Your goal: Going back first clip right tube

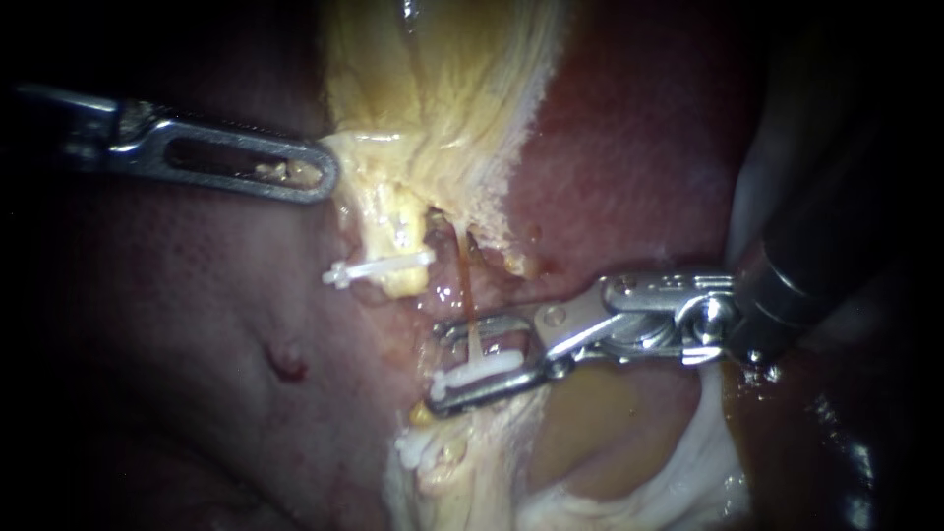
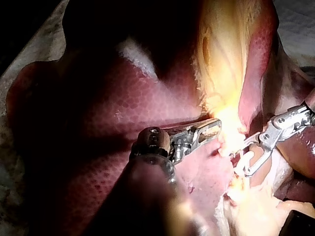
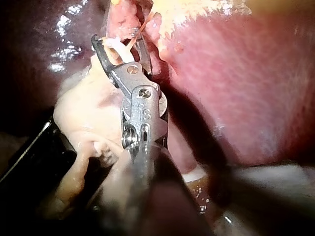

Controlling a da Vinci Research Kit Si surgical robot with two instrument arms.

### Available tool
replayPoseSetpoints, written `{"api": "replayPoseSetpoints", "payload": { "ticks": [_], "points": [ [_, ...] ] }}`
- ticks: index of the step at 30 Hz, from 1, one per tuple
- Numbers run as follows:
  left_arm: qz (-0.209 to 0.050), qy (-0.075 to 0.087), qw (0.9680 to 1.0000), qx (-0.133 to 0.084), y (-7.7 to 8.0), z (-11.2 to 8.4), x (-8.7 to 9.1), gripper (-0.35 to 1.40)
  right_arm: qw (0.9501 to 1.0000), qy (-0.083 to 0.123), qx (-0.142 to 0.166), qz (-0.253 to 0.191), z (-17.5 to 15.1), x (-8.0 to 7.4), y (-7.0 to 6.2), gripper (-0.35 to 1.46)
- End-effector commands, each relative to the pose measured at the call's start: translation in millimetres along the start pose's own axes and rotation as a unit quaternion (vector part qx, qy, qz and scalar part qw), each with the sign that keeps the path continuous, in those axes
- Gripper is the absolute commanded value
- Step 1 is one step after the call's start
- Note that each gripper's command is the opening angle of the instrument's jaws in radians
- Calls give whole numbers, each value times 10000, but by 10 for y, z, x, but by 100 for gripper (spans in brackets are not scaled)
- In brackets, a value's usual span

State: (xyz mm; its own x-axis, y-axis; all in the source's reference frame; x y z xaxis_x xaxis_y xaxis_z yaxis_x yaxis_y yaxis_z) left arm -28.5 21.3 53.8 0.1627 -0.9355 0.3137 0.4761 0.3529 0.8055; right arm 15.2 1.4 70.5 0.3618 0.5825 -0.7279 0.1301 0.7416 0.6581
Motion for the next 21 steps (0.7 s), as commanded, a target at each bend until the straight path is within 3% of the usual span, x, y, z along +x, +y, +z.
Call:
{"api": "replayPoseSetpoints", "payload": {
  "ticks": [1,10,21],
  "points": [
    [4,2,10000,7,0,-1,0,-35,10000,2,-13,-69,-5,0,0,50],
    [4,2,10000,7,0,-1,0,-35,9971,21,-215,-724,-61,2,-6,50],
    [4,1,10000,5,0,0,0,-35,9949,41,-389,-932,-117,24,-12,50]
  ]
}}
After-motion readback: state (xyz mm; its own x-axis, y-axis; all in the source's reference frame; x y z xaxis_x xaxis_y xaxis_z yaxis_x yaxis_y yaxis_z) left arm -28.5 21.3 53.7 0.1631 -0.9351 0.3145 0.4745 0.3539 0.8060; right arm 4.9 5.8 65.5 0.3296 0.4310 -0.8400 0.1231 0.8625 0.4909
